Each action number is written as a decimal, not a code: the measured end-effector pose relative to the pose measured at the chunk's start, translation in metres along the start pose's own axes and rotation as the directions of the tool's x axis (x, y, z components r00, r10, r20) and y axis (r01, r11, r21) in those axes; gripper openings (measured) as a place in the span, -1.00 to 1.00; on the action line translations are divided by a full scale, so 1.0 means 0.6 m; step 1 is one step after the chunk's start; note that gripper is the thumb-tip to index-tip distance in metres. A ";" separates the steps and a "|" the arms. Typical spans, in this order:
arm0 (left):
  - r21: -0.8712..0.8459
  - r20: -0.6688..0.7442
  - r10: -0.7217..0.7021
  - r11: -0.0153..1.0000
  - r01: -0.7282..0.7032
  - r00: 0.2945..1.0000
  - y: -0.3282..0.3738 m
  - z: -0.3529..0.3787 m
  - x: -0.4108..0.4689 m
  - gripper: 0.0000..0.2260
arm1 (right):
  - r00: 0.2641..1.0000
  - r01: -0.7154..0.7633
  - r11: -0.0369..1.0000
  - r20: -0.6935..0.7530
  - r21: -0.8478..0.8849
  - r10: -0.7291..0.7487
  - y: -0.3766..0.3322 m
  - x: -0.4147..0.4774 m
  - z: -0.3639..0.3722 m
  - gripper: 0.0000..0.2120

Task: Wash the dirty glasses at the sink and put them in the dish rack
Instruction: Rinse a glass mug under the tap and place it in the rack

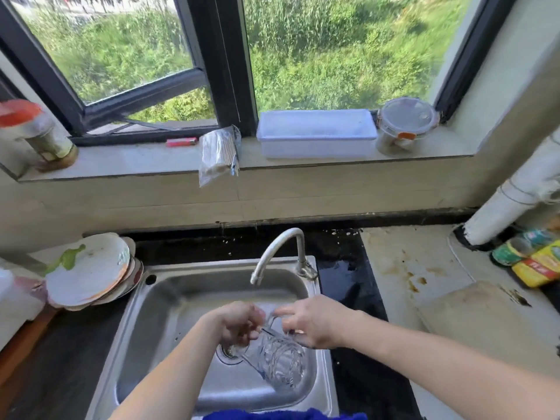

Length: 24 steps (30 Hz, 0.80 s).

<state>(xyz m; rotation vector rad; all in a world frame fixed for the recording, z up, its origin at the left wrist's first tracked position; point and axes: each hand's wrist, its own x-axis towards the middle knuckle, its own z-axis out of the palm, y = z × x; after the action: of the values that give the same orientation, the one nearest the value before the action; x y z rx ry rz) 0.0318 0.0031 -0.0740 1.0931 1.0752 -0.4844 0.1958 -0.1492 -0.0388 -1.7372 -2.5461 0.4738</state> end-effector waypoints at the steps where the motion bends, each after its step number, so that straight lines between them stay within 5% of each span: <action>1: 0.027 0.022 0.030 0.999 -0.030 0.999 -0.002 -0.005 -0.001 -0.83 | 1.000 -0.012 1.000 0.018 -0.005 0.012 -0.016 0.001 0.002 -0.84; 7: 0.081 0.010 0.206 0.975 -0.206 0.979 -0.023 -0.029 -0.012 -0.97 | 0.963 -0.269 0.954 0.044 0.133 0.265 -0.129 0.020 0.019 -0.79; 14: 0.438 -0.131 0.398 0.845 -0.307 0.908 -0.021 -0.021 -0.042 -0.88 | 0.785 -0.570 0.764 -0.072 0.302 0.615 -0.208 -0.004 0.017 -0.80; 18: 0.646 -0.113 0.522 0.685 -0.337 0.845 -0.004 0.016 -0.049 -0.86 | 0.596 -0.710 0.576 -0.090 0.405 0.798 -0.233 -0.068 0.019 -0.80; 24: 0.890 0.166 0.619 0.242 -0.387 0.768 0.003 0.167 -0.080 -0.91 | 0.176 -0.736 0.151 -0.028 0.661 0.984 -0.303 -0.207 0.039 -0.74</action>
<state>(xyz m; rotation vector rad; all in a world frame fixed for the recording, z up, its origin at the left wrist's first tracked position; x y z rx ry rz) 0.0578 -0.0936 -0.0255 2.4541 0.4797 -0.3821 0.0739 -0.3289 0.0053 -2.4995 -0.5787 0.5384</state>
